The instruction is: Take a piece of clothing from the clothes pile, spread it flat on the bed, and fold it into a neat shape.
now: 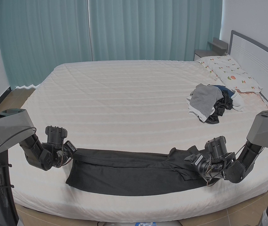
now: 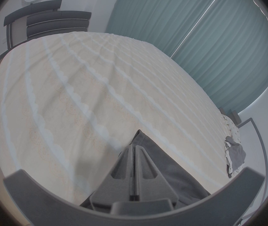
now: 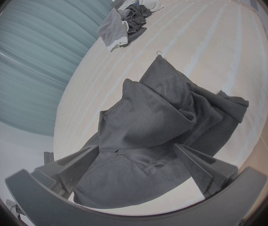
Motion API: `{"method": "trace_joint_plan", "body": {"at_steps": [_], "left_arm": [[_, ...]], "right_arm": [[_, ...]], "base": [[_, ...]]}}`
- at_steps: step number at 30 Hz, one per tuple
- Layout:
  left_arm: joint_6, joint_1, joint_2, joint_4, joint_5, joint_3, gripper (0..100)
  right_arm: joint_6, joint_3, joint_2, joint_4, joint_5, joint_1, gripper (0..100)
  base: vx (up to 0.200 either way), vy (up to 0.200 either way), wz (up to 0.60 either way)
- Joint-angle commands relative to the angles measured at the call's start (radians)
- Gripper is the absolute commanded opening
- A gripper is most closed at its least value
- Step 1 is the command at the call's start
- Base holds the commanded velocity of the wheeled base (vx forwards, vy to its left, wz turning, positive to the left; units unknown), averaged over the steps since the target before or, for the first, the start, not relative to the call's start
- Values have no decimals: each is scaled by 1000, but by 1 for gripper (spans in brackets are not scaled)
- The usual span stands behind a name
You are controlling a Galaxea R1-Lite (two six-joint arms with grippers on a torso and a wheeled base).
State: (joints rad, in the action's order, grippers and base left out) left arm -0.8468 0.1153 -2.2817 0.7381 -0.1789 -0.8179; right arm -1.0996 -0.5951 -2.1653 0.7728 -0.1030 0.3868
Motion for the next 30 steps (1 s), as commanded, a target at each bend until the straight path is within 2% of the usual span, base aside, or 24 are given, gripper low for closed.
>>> {"method": "trace_joint_plan", "body": {"at_steps": [1,6,7,22,25,30], "left_arm": [[0,-2,4,9,1,2,0],[2,-2,4,40,1,8,0],[2,-2,4,40,1,9,0],[2,-3,11,43,1,16,0],[6,-3,14,46,-1,20,0],[15,-13,28,41,4,3,0]], "right_arm": [[0,-14,-53,8,-3,-3,100],[1,-28,-59,11,-27,-8,100],[3,-28,-62,13,-35,-8,0],[7,-32,-42,-1,-53,-19,0],[24,-41,-11,10,-50,-68,0],[41,-97,-13,10,-35,-106,0]], "base": [[0,0,0],[0,0,0],[0,0,0],[0,0,0],[0,0,0],[0,0,0]]}}
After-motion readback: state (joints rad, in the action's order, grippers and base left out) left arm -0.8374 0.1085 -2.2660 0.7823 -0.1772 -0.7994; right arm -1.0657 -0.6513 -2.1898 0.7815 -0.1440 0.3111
